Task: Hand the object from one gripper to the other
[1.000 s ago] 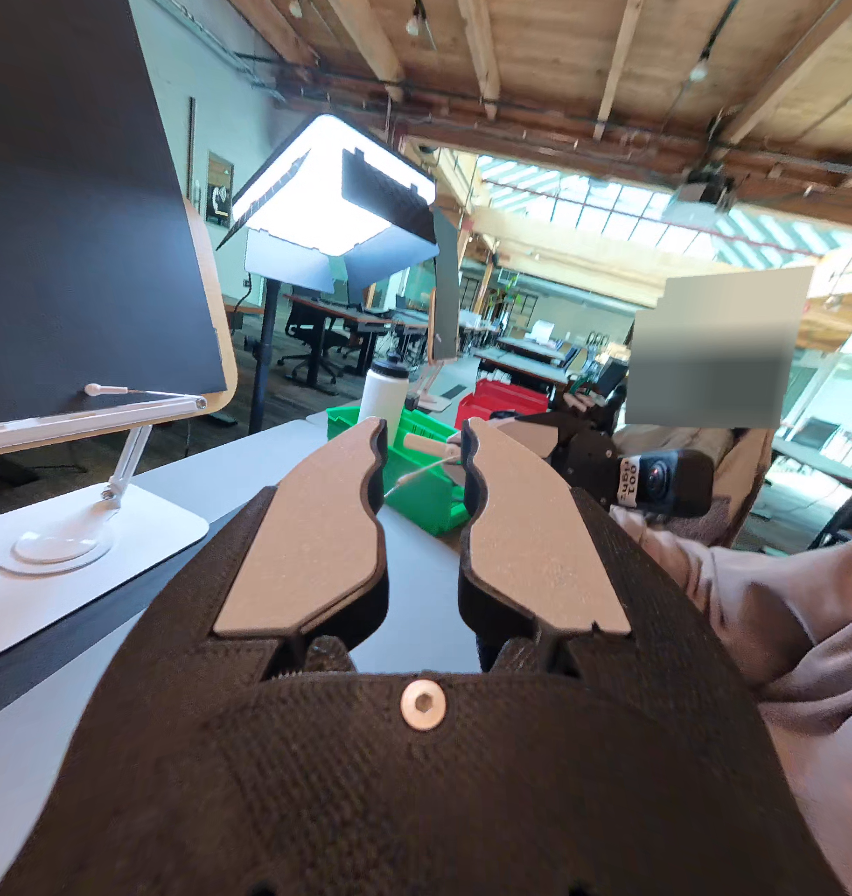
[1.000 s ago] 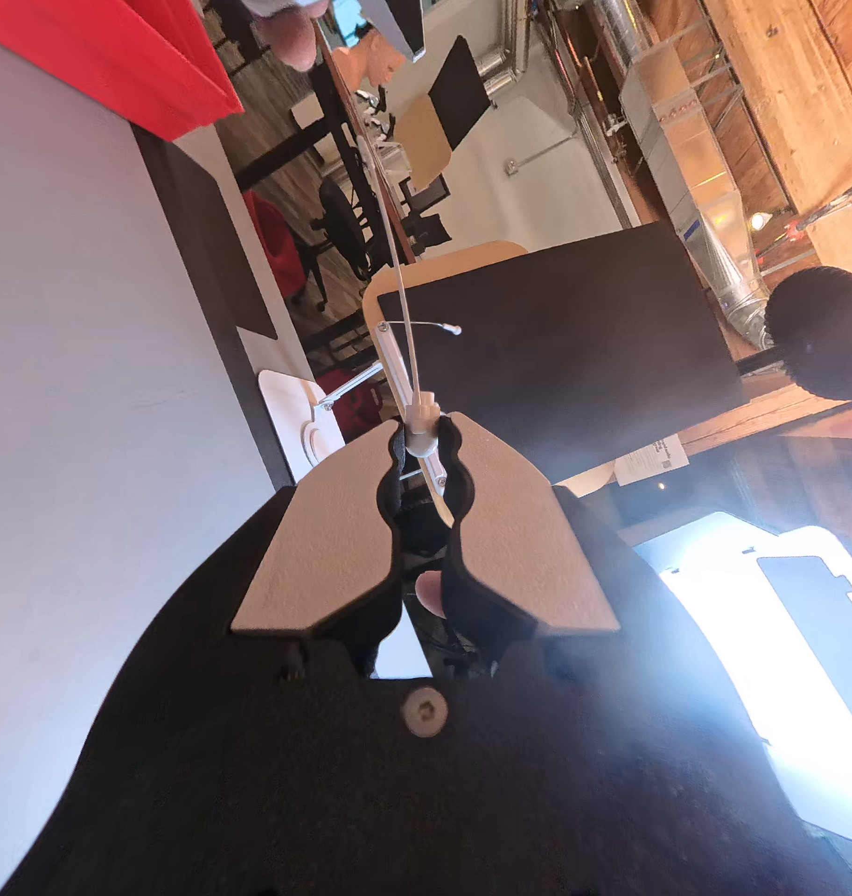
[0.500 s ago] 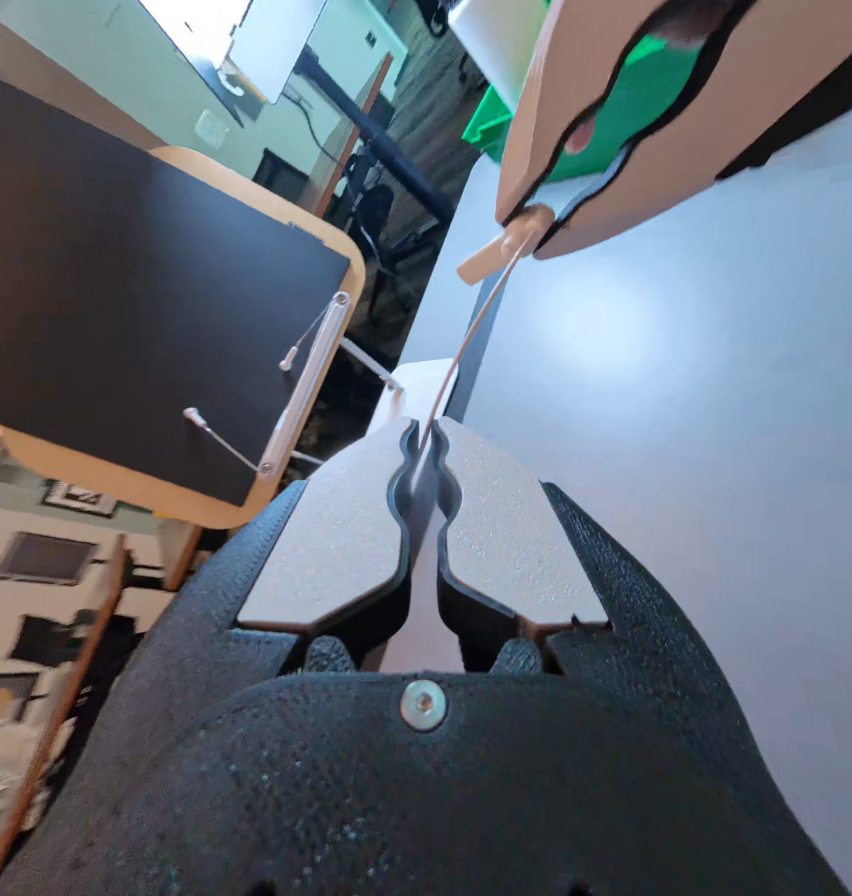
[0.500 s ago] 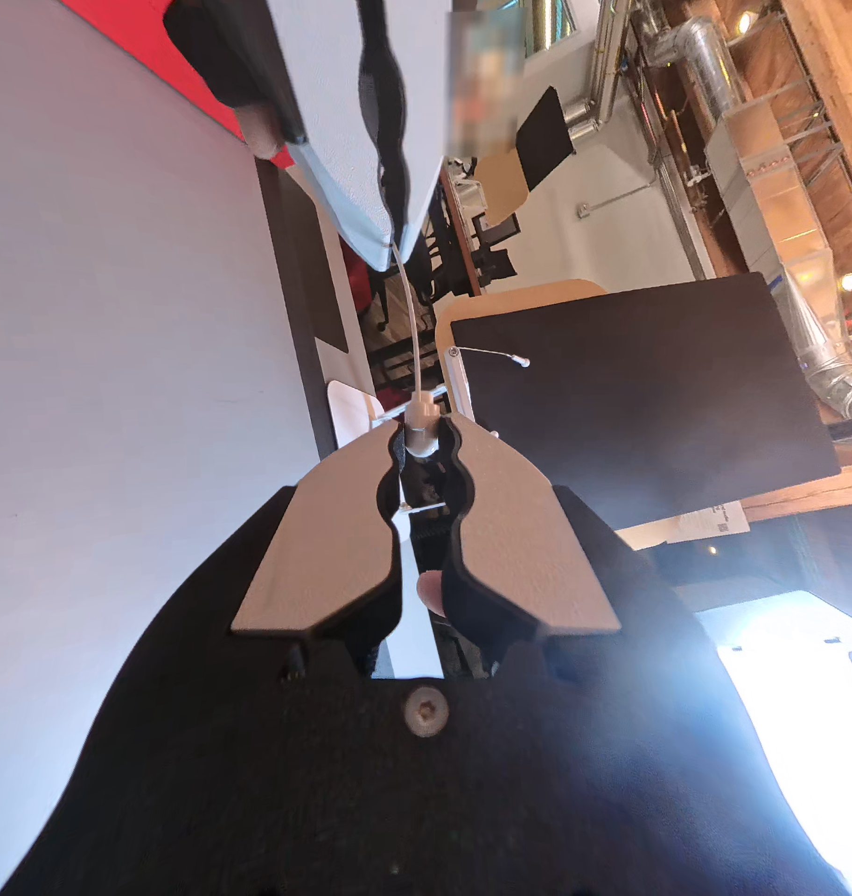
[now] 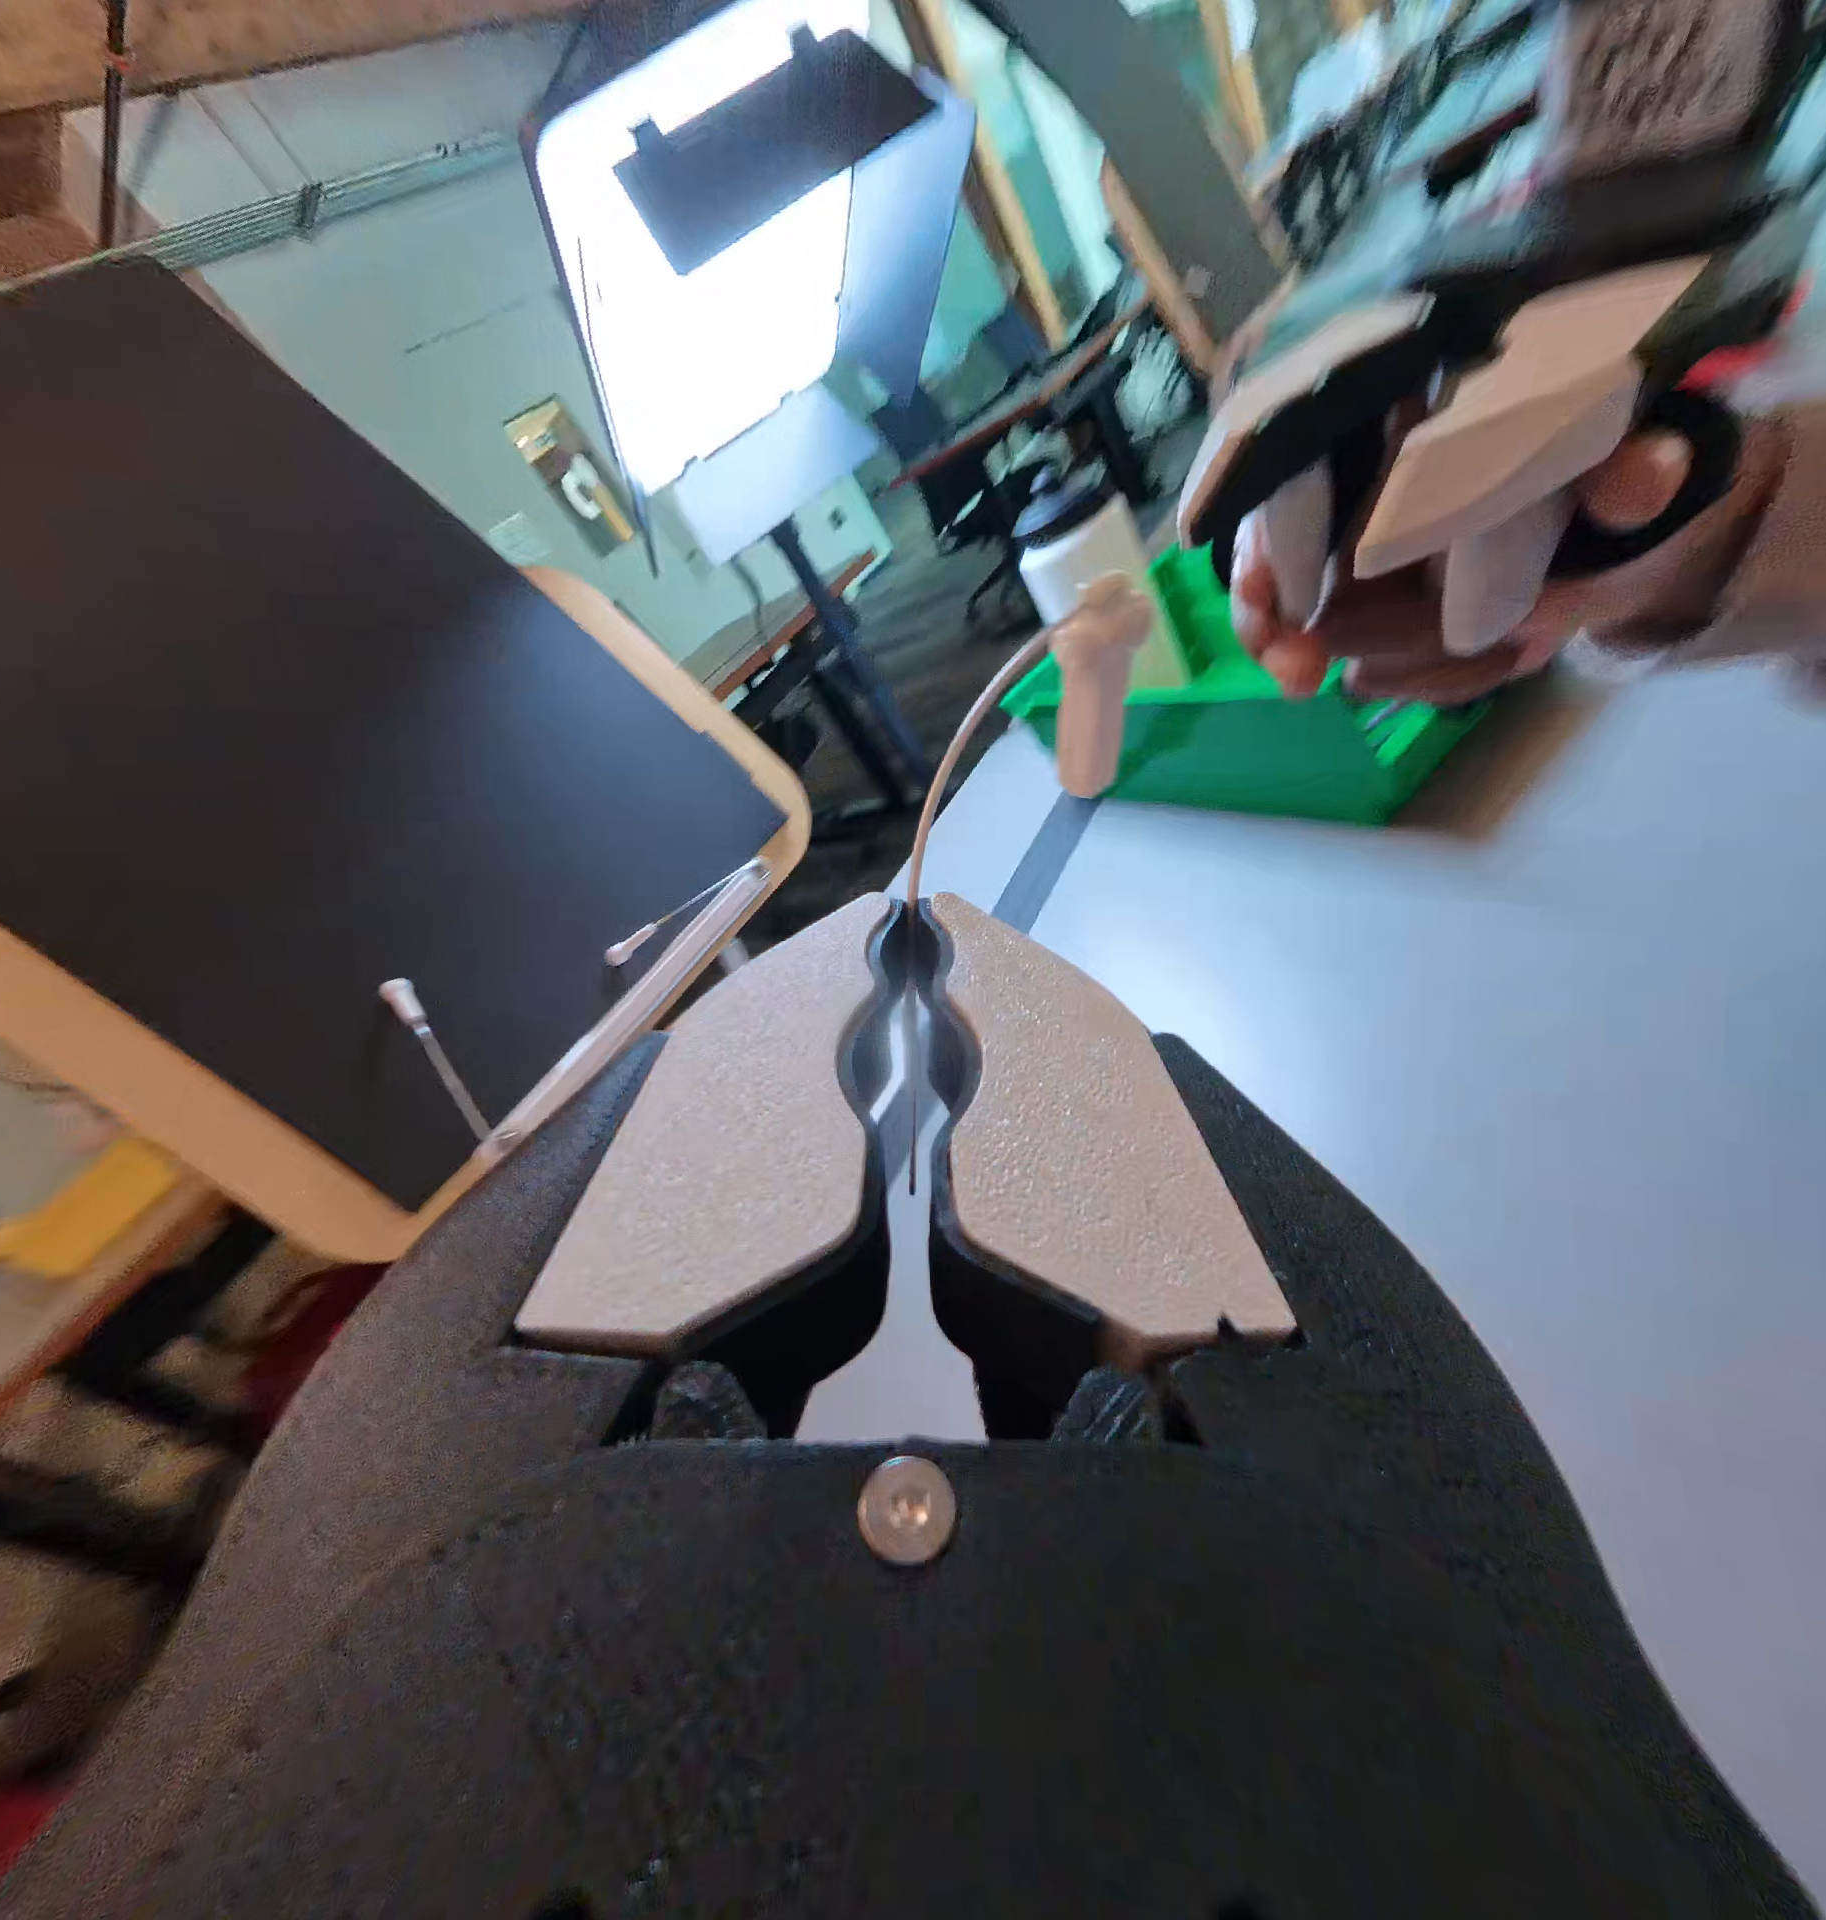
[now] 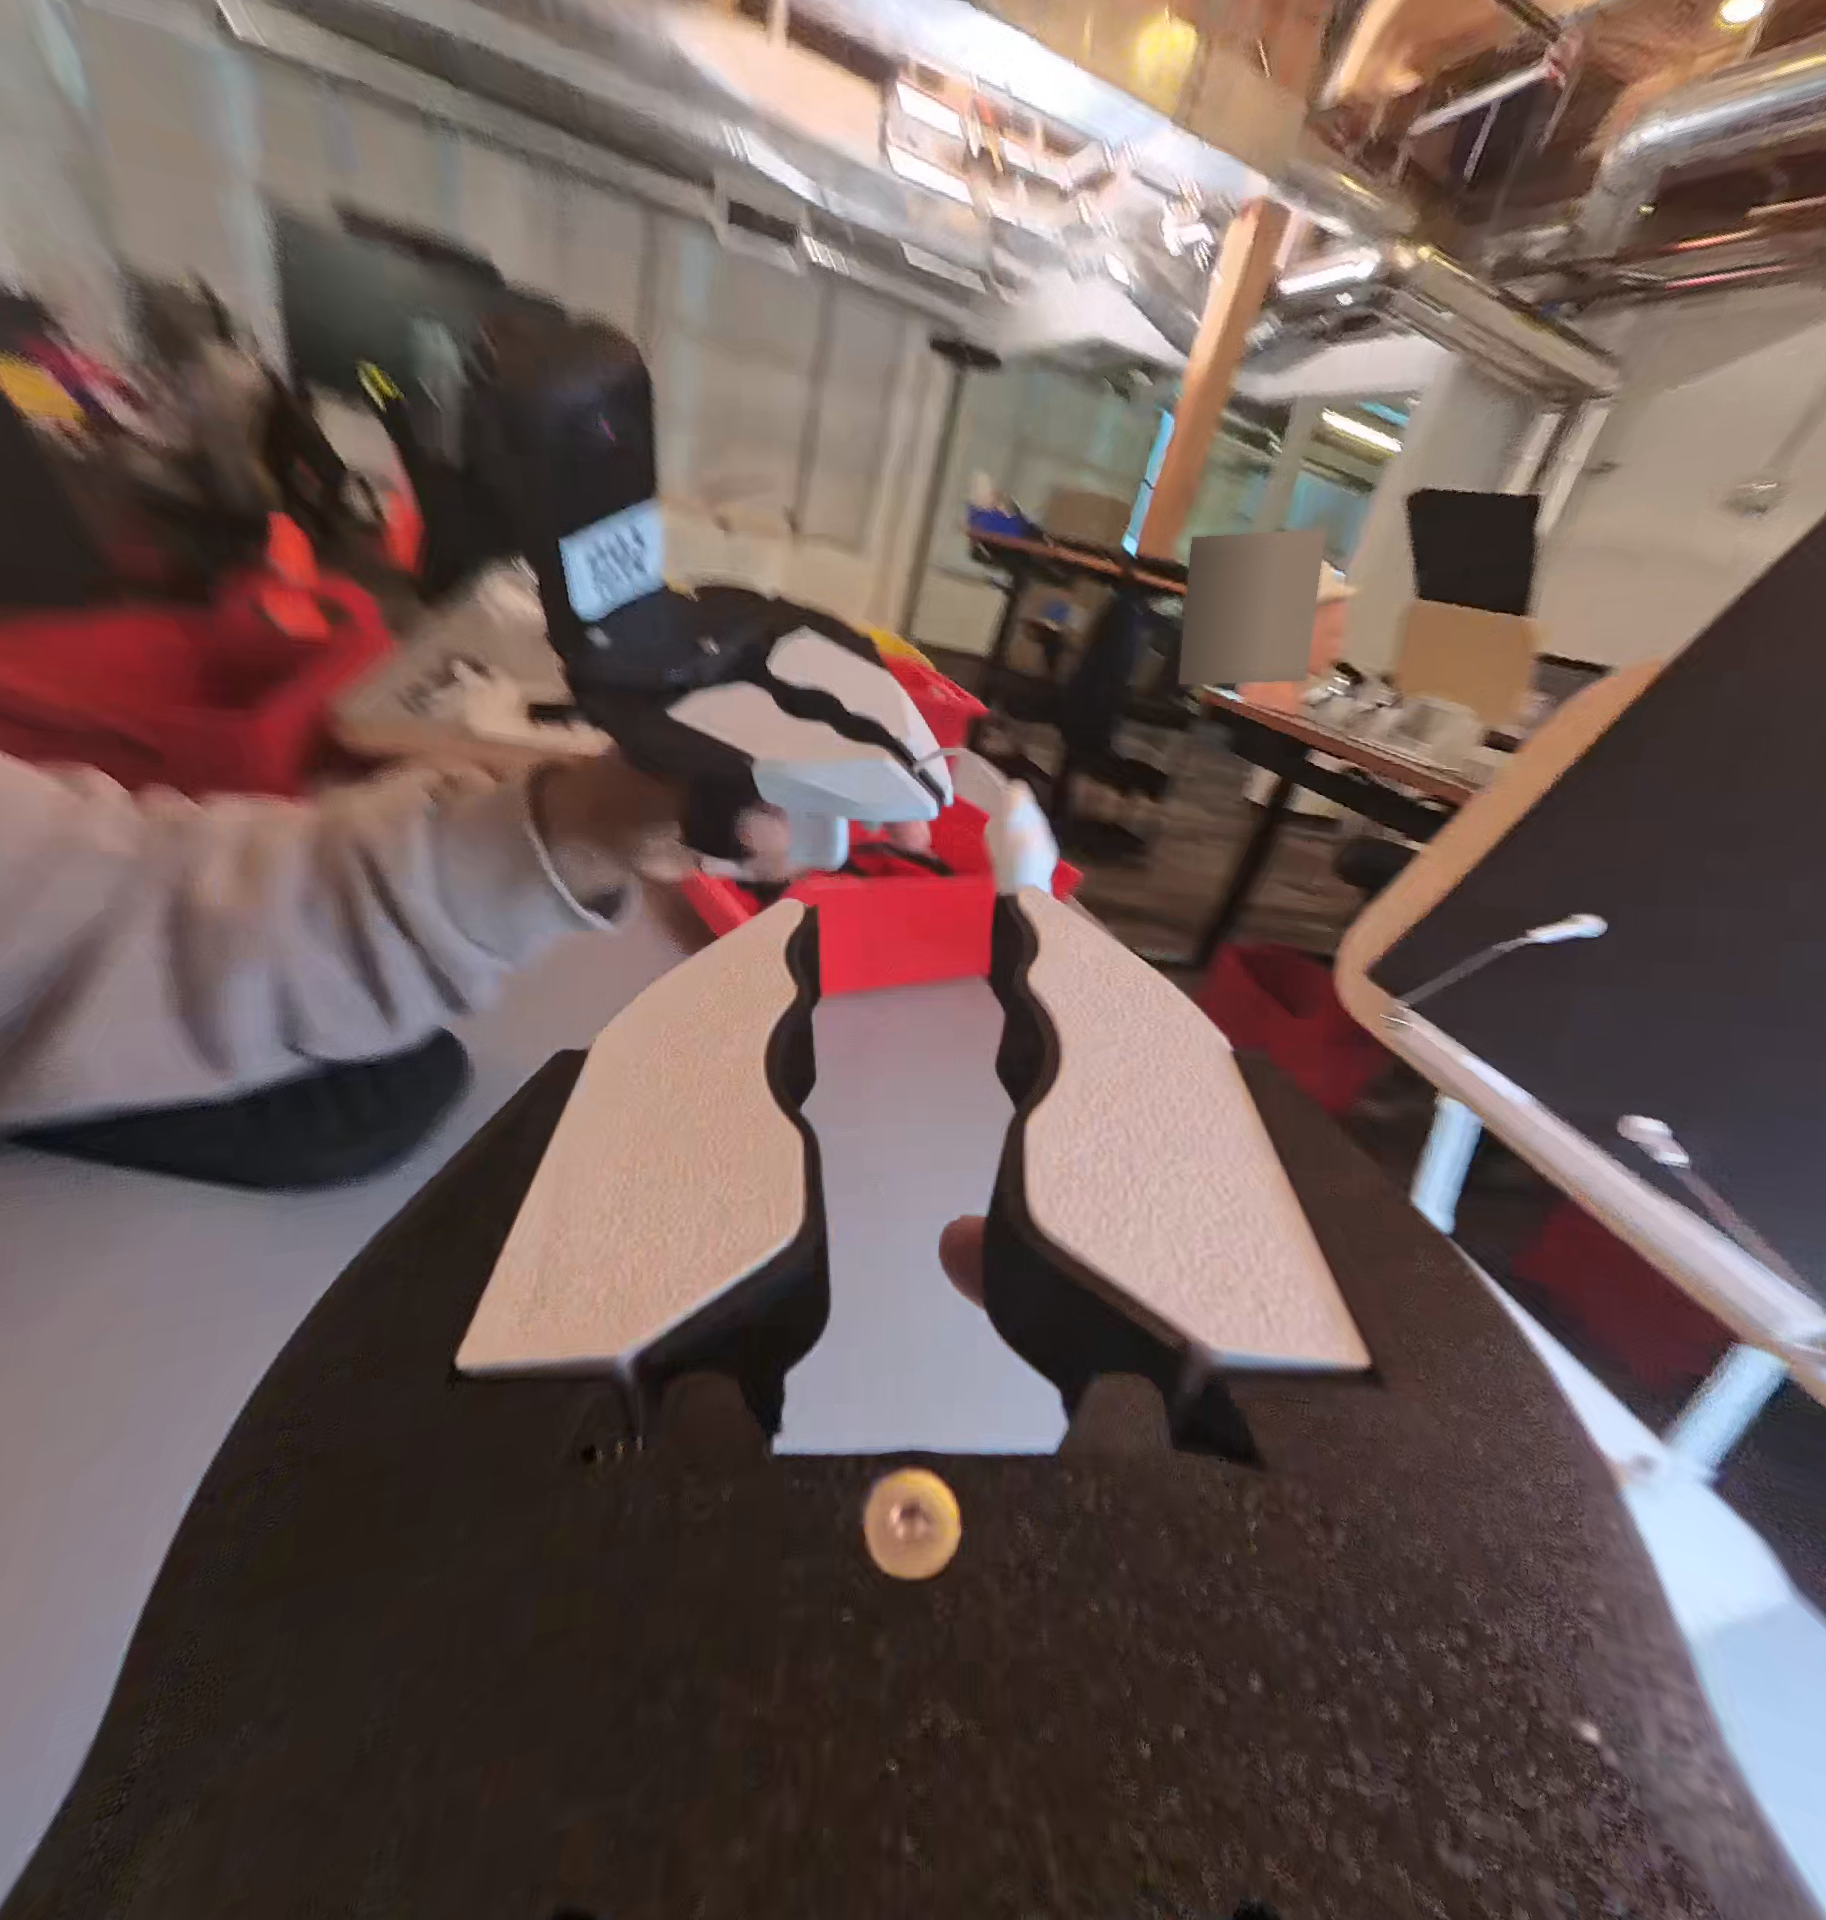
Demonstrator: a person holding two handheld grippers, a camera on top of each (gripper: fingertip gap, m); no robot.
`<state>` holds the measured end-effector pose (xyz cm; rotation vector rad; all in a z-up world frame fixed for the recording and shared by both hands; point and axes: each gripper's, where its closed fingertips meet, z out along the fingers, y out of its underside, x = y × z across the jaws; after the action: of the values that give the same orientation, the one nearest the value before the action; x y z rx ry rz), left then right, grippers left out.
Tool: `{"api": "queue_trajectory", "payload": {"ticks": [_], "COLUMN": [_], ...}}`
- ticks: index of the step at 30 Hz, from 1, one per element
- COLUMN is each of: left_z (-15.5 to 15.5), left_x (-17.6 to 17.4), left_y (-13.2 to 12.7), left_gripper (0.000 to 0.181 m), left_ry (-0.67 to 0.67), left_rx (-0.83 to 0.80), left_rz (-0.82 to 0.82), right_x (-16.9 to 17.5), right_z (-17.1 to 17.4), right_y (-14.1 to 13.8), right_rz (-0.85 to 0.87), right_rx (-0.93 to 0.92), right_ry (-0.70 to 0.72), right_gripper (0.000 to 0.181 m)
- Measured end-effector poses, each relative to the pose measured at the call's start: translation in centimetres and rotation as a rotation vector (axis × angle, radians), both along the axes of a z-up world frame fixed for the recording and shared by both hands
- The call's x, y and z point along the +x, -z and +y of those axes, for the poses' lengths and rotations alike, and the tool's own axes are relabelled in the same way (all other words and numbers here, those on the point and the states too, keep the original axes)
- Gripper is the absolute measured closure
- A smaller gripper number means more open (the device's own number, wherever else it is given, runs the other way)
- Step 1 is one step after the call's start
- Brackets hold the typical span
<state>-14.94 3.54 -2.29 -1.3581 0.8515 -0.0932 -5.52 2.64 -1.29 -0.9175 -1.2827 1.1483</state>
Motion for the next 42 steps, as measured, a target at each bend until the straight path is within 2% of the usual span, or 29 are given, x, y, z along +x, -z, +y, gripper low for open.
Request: {"api": "queue_trajectory", "payload": {"ticks": [1, 7, 10, 13, 16, 19, 20, 21, 26, 31, 36, 39, 42], "left_z": [-0.5, -2.9, -3.0, -2.7, -2.3, -1.7, -1.5, -1.5, -1.4, -1.6, -2.4, -2.7, -2.2], "left_x": [0.2, 1.0, 1.7, 2.9, 4.3, 5.9, 6.4, 7.0, 8.4, 7.3, 8.8, 10.0, 10.1], "left_y": [-0.7, -3.8, -3.8, -3.2, -2.1, -0.4, 0.2, 0.7, 1.9, 0.8, 1.3, 2.3, 2.9], "left_gripper": [0.18, 0.18, 0.181, 0.18, 0.18, 0.18, 0.18, 0.18, 0.18, 0.18, 0.18, 0.18, 0.18], "left_ry": [0.059, 0.409, 0.505, 0.563, 0.594, 0.624, 0.637, 0.652, 0.675, 0.657, 0.701, 0.706, 0.689], "left_rx": [-0.023, -0.164, -0.225, -0.288, -0.344, -0.41, -0.431, -0.455, -0.471, -0.396, -0.4, -0.415, -0.443], "left_rz": [-0.09, -0.538, -0.659, -0.733, -0.779, -0.834, -0.853, -0.871, -0.898, -0.903, -0.837, -0.779, -0.793], "right_x": [0.5, 1.5, 0.4, -0.4, -0.4, 0.0, 0.2, 0.3, 0.0, -1.1, -1.8, -1.3, -1.0], "right_z": [-0.2, -0.2, -1.0, -2.4, -2.4, 0.1, 0.9, 1.3, 2.8, 1.8, 0.6, 0.8, 1.0], "right_y": [-0.6, -2.2, -1.6, -1.7, -2.8, -3.3, -3.3, -3.2, -2.3, -1.5, -1.3, -1.8, -1.9], "right_rz": [0.038, 0.2, 0.216, 0.227, 0.29, 0.368, 0.381, 0.378, 0.345, 0.287, 0.298, 0.312, 0.302], "right_rx": [-0.069, -0.436, -0.561, -0.6, -0.575, -0.506, -0.492, -0.484, -0.532, -0.668, -0.817, -0.834, -0.753], "right_ry": [-0.057, -0.33, -0.427, -0.47, -0.396, -0.132, -0.057, -0.025, 0.053, -0.089, -0.258, -0.277, -0.223], "right_gripper": [0.148, 0.147, 0.145, 0.141, 0.14, 0.141, 0.146, 0.151, 0.154, 0.157, 0.148, 0.159, 0.178]}}
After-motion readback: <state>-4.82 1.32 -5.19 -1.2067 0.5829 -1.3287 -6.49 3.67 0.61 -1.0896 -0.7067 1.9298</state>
